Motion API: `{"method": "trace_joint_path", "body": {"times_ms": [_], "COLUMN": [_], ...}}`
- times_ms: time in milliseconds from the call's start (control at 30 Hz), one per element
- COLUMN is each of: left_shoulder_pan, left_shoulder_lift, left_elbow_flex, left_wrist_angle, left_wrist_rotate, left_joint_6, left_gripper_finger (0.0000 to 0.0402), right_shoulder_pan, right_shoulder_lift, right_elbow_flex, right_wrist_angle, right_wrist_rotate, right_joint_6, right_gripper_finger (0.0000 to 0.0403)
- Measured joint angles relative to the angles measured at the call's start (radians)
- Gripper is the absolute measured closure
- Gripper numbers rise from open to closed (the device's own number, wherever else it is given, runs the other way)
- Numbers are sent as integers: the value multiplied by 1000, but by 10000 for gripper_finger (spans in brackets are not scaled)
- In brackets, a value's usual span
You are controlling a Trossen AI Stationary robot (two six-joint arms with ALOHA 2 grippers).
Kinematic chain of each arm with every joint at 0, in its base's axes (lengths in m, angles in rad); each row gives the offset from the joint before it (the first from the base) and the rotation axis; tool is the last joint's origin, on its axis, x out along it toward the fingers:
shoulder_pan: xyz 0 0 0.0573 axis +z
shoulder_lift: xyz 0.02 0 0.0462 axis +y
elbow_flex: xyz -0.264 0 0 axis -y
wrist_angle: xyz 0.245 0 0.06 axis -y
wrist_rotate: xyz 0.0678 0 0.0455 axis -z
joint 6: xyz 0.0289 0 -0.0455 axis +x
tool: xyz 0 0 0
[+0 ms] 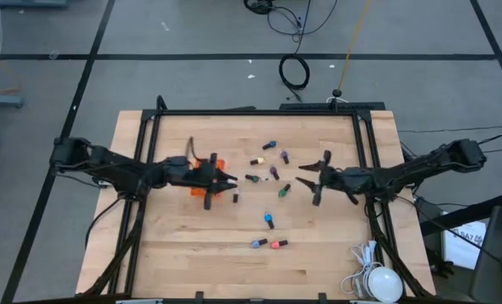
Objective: Pick & Place Nail Polish
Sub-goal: Put the right brown nail polish into the orange basket
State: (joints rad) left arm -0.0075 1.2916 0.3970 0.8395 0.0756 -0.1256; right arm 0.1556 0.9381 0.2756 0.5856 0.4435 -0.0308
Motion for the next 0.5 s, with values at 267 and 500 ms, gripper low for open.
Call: {"method": "trace_joint_path", "body": {"times_ms": [267, 500], "left_shoulder_pan": [3, 8], "left_shoulder_lift": [-130, -139], "left_elbow_flex": [-154, -160], "left_wrist_angle": [134, 128], "left_wrist_rotate": [-55, -70], "left_joint_6": [-45, -68], "left_gripper_finger": [346, 346], "right_shoulder_pan": [-41, -64], "right_shoulder_lift": [-135, -154], "right_elbow_flex": [-199, -213], "right_wrist_angle": [299, 323], "right_wrist_rotate": [0, 2], "right_joint_6": [33, -35], "right_gripper_finger": [248, 248]}}
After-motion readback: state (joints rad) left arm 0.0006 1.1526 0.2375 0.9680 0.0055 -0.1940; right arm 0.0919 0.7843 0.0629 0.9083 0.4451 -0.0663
